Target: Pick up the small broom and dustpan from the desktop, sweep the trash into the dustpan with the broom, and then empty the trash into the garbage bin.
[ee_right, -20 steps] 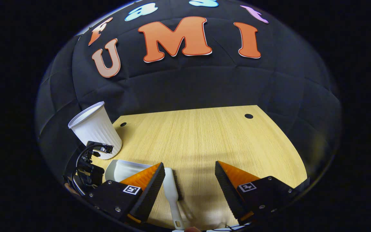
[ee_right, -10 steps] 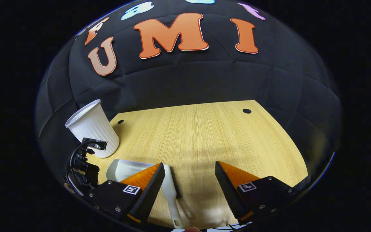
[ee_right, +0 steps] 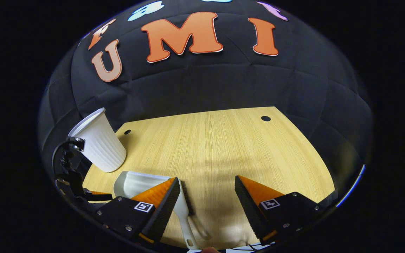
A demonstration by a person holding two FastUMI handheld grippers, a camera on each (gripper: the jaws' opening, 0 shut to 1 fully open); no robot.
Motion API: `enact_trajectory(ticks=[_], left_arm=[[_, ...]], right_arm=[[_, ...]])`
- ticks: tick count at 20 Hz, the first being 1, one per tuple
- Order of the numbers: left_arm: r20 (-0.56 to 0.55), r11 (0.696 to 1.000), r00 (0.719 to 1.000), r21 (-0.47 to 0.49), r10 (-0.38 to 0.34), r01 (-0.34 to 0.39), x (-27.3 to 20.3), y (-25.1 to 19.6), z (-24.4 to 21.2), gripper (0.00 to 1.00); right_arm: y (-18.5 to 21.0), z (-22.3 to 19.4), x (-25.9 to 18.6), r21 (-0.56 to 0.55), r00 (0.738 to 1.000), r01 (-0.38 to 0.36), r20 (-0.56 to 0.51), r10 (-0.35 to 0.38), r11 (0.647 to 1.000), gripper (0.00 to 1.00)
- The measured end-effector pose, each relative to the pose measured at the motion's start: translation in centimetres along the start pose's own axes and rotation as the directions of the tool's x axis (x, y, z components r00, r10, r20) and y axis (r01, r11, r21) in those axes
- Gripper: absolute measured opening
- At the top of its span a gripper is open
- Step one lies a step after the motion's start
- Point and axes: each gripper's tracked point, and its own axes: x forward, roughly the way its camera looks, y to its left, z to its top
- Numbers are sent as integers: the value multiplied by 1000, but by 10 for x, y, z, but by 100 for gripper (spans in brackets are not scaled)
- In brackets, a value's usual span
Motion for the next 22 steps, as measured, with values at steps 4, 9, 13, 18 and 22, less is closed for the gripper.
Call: enact_trajectory(ticks=[4,9,13,18,22], left_arm=[[53,999,997,21,49,-50,-21,11,13,83],[175,998,983,-8,64,-63,-59,21,47,85],[360,996,930,-51,82,-68,-109,26,97,84],[521,994,847,-95,101,-61,-157,24,126,81],[647,988,750,-145,135,-54,-197,34,154,83]], right_arm=[[-12,0,0,-22,999,48,1,-48,999,95],[-23,5,-7,-44,993,116,-7,-116,992,95],[-21,46,-31,-103,982,163,115,-152,981,94],[-5,96,-61,-100,956,182,251,-152,978,95],[12,134,-89,-104,925,178,356,-131,979,94]])
